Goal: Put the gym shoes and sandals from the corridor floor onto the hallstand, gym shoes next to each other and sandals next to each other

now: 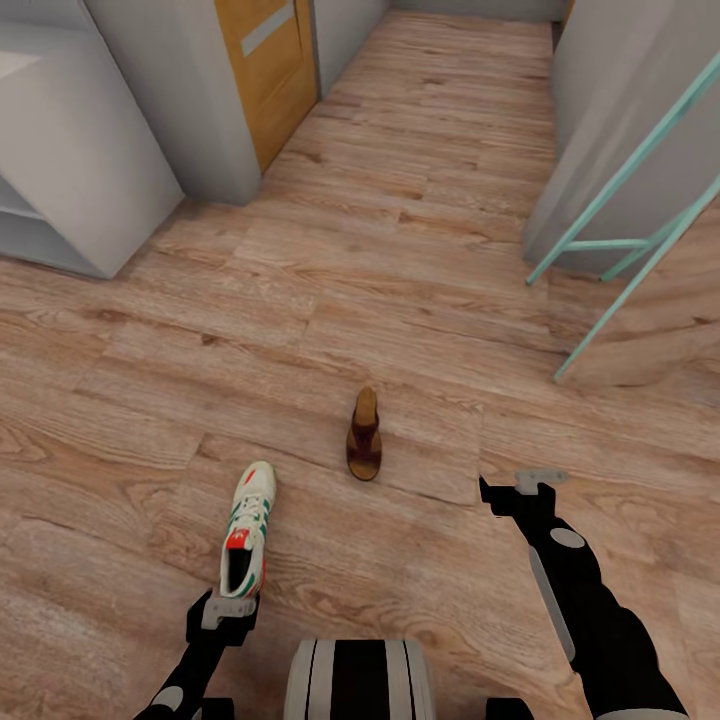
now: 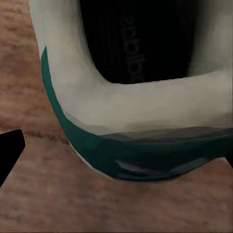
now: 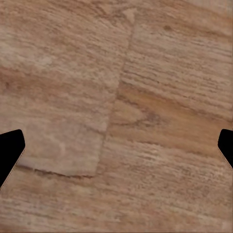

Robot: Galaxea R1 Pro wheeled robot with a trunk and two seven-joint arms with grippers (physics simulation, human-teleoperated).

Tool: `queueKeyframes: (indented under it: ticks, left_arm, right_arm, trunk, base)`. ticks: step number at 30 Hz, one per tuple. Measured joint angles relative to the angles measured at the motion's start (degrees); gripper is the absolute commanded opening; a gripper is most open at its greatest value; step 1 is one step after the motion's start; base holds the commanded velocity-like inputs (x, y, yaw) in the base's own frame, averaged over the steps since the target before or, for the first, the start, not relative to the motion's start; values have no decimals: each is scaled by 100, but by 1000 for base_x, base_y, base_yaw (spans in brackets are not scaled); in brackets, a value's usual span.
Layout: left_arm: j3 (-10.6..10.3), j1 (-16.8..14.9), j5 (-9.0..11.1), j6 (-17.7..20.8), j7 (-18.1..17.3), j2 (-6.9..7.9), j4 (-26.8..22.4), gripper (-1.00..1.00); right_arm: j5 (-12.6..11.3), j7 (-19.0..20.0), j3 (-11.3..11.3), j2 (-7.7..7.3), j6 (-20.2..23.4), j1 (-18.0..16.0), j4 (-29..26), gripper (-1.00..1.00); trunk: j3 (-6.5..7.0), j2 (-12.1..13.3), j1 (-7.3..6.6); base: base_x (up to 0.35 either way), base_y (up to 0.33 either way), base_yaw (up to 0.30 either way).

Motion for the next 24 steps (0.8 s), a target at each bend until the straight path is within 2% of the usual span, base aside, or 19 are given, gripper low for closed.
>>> queueKeyframes:
  ticks: [7, 19, 20, 24]
  left_arm:
    - [0, -1, 0, -5, 1, 3, 0, 100]
    - [-5, -4, -1, -2, 3, -3, 2, 100]
    - [-8, -4, -1, -4, 2, -4, 2, -100]
    - [-21, -1, -2, -7, -4, -10, 2, -100]
  right_arm:
    - [0, 0, 0, 0, 0, -1, 0, 100]
    - [0, 0, -1, 0, 0, 0, 0, 100]
    - [0, 0, -1, 0, 0, 0, 0, 100]
    - [0, 0, -1, 0, 0, 0, 0, 100]
  trunk:
    - [0, 0, 1]
    - [0, 0, 2]
    - [0, 0, 2]
    - [0, 0, 2]
  base:
    - [97, 0, 0]
    - [12, 0, 0]
    - [2, 0, 0]
    - [0, 0, 0]
